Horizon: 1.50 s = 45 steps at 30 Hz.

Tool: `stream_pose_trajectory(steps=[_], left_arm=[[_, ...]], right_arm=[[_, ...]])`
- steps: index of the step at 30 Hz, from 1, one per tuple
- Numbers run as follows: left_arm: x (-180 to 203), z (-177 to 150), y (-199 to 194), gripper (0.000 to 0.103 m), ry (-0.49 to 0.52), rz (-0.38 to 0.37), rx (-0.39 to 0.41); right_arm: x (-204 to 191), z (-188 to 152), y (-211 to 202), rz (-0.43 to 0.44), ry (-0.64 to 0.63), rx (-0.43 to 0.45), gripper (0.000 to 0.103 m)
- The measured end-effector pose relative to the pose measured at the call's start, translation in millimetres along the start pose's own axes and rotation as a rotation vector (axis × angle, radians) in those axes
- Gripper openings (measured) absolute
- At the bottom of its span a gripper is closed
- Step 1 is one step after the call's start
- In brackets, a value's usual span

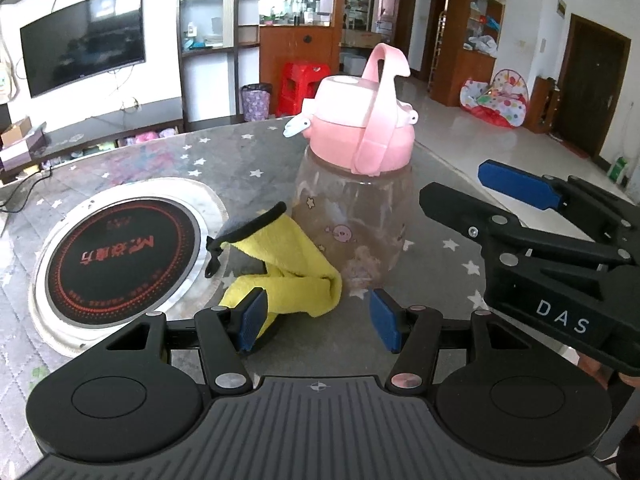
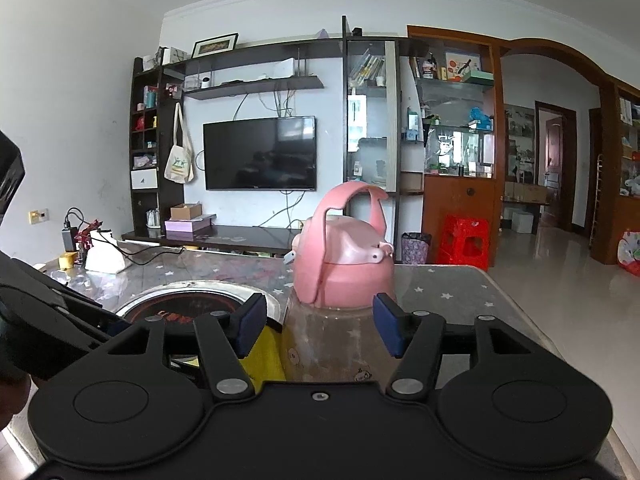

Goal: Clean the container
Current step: 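Lower the bottle onto the table with the right tool, then open the left tool and release the yellow cloth beside the bottle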

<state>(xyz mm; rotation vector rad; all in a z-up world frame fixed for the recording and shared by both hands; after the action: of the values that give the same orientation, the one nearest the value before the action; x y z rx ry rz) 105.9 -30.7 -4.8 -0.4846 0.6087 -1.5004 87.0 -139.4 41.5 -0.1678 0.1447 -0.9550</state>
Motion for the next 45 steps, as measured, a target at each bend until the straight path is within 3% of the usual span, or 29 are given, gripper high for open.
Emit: stream_pose_trajectory(steps=[7, 17, 23, 45], left_arm=[[3, -17, 2, 0.058, -0.024, 0.025, -0.029], [11, -38, 8, 0.058, -0.015, 0.031, -0.047], [8, -46, 12, 0.059, -0.011, 0.075, -0.054], [5, -68, 20, 0.059, -0.029, 0.106, -0.103]], right_arm=[[-1, -8, -4, -0.029, -0.002, -0.01, 0.065], [-3, -29, -8, -0.061, 0.002, -0.044, 0.087], [-1, -32, -12, -0.076, 0.015, -0.043, 0.103], [13, -61, -11, -0.116, 0.03, -0.093, 0.103]])
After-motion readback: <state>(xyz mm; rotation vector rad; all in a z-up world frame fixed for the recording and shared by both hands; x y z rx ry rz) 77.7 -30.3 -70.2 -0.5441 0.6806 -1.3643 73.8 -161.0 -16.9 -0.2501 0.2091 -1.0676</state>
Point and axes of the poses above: each gripper's, at about its wrist camera, not at the fingertips, and y roughly the way its jaws point, x to its right, z to its top, the point moved 10 cm from there along y, roughly the way its jaws point, and after that the axes turned 11 degrees about z, right-handed, at the moved point
